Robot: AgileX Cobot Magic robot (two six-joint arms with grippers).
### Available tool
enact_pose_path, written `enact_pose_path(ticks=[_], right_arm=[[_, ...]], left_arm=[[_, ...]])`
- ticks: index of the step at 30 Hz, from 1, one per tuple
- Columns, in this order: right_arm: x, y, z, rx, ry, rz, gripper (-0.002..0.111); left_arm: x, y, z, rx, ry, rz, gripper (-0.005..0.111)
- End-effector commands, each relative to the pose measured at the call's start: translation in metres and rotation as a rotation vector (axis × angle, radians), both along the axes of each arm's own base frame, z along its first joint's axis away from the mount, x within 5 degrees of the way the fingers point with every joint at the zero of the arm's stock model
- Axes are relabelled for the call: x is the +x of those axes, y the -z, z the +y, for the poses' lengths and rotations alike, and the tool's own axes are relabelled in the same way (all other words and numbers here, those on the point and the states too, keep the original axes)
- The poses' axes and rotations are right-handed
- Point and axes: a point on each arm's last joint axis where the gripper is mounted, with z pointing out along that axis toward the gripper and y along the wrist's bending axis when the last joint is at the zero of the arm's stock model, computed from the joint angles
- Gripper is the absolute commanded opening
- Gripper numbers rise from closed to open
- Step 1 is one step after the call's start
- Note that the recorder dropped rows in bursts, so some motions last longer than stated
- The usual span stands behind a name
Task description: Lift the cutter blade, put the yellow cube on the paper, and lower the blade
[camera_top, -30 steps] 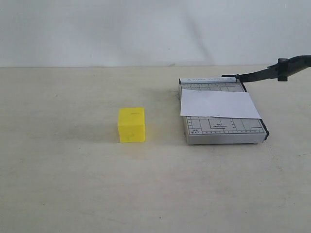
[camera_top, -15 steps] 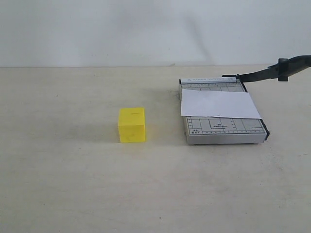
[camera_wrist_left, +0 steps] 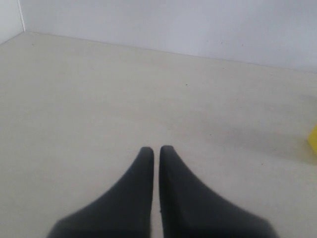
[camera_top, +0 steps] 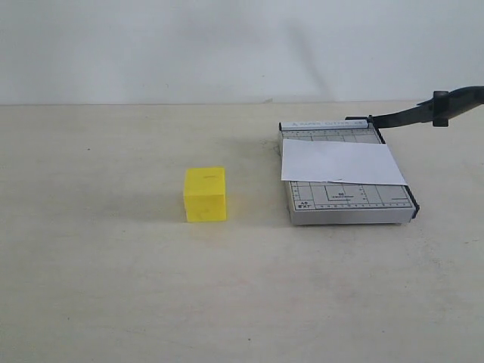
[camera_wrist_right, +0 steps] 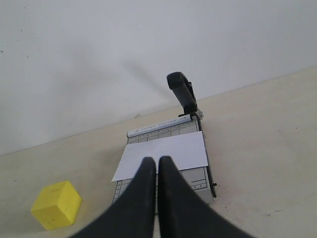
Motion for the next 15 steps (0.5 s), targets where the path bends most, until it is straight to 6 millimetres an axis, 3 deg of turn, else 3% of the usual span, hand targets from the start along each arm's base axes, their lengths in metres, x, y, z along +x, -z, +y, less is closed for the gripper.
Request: enact_pose_path(ticks=[1,9,15], right_arm=[[-0.001,-0.001,0.000,-0.002,0.001,-0.018,0.002],[-0.001,-0.001,0.000,-0.002,0.001,-0.018,0.002],[-0.001,-0.001,0.000,-0.002,0.001,-0.018,0.002]], left_arm=[[0.000,0.000,0.000,-0.001,-0.006,-0.005,0.004],[0.001,-0.004,0.003,0.109,-0.007,-0.042,0.004],[0.002,-0.032,-0.007,0.014,0.075,-0.352,0.004]])
